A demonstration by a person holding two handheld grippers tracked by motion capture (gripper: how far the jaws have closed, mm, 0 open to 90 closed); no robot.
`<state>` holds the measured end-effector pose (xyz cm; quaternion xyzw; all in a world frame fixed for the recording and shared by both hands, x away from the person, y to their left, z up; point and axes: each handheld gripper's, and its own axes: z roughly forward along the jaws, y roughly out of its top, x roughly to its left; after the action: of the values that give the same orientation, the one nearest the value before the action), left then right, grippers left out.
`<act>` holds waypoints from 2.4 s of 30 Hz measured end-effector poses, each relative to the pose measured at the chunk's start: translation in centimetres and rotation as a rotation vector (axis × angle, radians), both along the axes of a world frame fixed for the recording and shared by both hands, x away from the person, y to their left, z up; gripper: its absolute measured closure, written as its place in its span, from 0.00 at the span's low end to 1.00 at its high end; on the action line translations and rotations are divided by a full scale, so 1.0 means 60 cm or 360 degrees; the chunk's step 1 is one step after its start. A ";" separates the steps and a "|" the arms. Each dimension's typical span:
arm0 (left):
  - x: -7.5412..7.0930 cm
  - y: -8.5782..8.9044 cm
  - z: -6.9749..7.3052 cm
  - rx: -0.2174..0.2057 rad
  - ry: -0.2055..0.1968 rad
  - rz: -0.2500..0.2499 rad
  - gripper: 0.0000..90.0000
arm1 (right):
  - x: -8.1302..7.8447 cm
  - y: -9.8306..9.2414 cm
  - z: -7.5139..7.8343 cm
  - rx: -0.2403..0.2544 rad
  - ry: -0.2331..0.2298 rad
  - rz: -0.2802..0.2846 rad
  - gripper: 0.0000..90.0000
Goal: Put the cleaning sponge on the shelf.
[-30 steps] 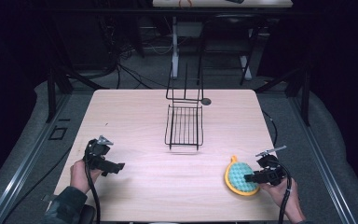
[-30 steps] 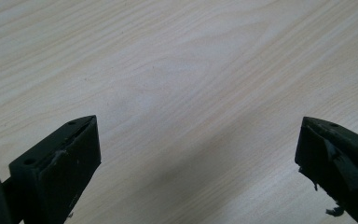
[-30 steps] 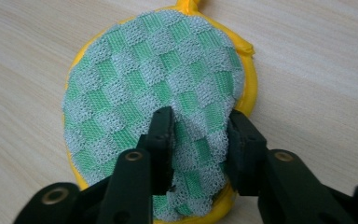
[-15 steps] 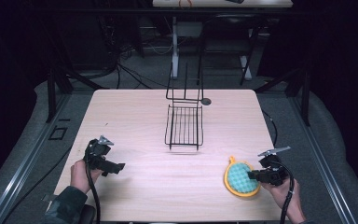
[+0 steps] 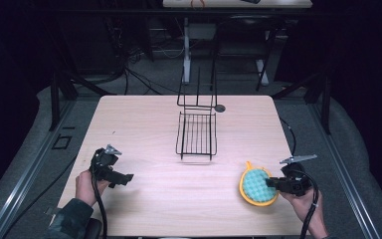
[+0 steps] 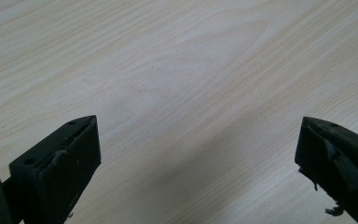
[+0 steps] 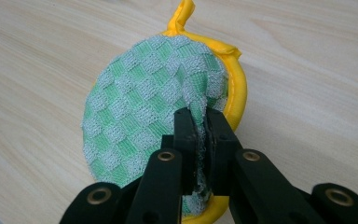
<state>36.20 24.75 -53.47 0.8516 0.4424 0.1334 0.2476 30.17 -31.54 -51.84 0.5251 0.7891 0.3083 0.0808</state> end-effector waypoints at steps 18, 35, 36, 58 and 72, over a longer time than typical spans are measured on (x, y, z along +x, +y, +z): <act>0.002 -0.002 0.000 -0.0006 -0.0001 -0.0005 0.00 | 0.006 0.007 0.035 0.0032 -0.0138 -0.0010 0.95; 0.001 -0.002 0.000 0.0003 -0.0011 0.0000 0.00 | 0.037 0.039 0.074 0.0032 -0.0295 0.0020 0.95; 0.001 -0.002 0.000 -0.0001 -0.0013 -0.0004 0.00 | 0.039 0.042 0.076 0.0029 -0.0300 0.0026 0.95; 0.000 -0.001 0.001 -0.0002 -0.0017 -0.0004 0.00 | 0.076 0.089 0.098 0.0035 -0.0402 0.0081 0.95; 0.000 0.000 0.002 -0.0008 -0.0014 -0.0010 0.00 | 0.096 0.112 0.104 0.0045 -0.0447 0.0102 0.95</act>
<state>36.23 24.74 -53.36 0.8518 0.4388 0.1354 0.2520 35.93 -24.79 -45.58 0.4523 0.7820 0.3923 0.1732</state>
